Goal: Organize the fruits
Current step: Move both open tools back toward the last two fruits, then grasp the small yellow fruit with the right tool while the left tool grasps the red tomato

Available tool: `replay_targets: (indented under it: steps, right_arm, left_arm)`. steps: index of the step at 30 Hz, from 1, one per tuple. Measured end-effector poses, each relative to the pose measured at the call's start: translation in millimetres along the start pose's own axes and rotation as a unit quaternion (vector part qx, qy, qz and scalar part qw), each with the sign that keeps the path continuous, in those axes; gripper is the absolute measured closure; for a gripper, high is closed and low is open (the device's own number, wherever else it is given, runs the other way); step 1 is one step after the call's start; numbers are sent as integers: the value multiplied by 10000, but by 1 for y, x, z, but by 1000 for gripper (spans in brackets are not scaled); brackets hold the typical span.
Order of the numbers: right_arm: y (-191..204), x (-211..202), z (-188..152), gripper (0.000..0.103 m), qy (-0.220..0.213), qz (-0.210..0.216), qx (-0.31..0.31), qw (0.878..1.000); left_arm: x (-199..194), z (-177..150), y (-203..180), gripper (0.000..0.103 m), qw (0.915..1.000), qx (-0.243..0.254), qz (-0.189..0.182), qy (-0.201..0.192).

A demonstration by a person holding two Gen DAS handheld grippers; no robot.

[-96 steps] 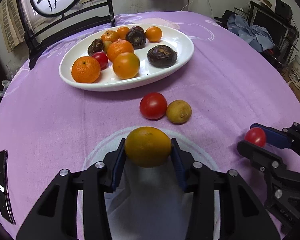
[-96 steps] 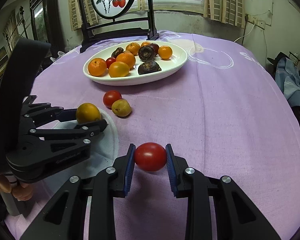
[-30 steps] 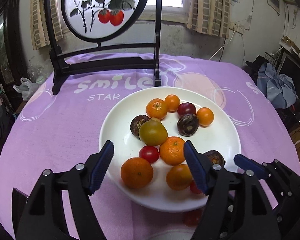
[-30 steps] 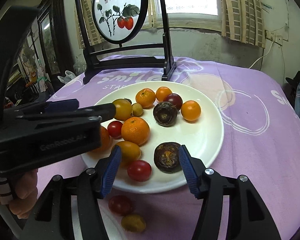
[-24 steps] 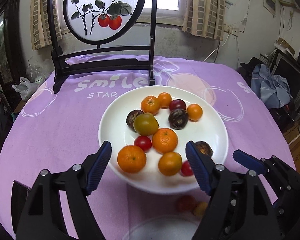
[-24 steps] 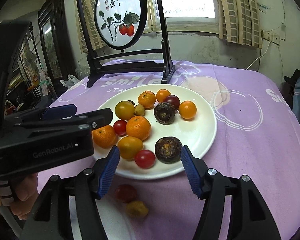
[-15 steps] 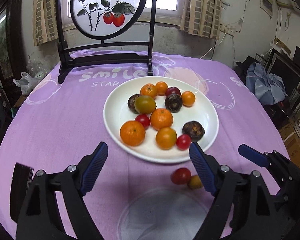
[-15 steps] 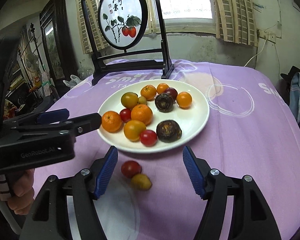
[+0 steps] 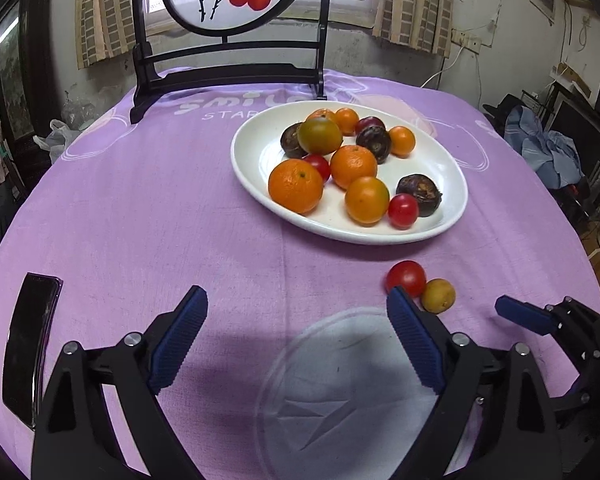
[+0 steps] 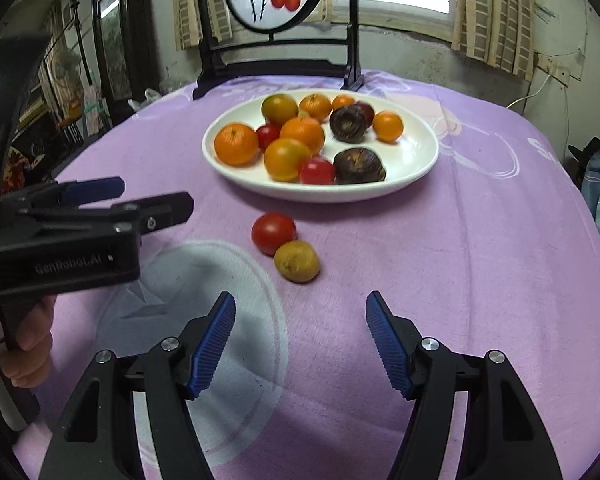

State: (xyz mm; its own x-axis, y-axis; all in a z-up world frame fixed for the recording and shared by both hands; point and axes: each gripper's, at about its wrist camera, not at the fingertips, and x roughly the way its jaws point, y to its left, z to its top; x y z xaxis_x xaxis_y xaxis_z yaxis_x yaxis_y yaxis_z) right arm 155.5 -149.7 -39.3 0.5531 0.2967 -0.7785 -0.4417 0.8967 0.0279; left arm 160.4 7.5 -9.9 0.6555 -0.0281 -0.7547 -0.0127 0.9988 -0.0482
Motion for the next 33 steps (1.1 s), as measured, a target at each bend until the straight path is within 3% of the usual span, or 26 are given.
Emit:
replay_targets:
  steps: [10, 16, 18, 33]
  right_arm:
    - [2, 29, 11, 38, 187, -188, -14, 9996]
    - [2, 34, 22, 59, 154, -84, 4, 9998]
    - [2, 33, 23, 74, 158, -74, 17, 9998]
    - [-31, -12, -21, 74, 91, -83, 463, 9989]
  left_arm:
    - [14, -1, 10, 14, 9996, -113, -82, 236]
    - [17, 0, 7, 14, 9996, -76, -91, 258]
    - [18, -1, 6, 14, 9996, -52, -92, 269]
    - [22, -11, -13, 14, 9990, 293, -120, 331]
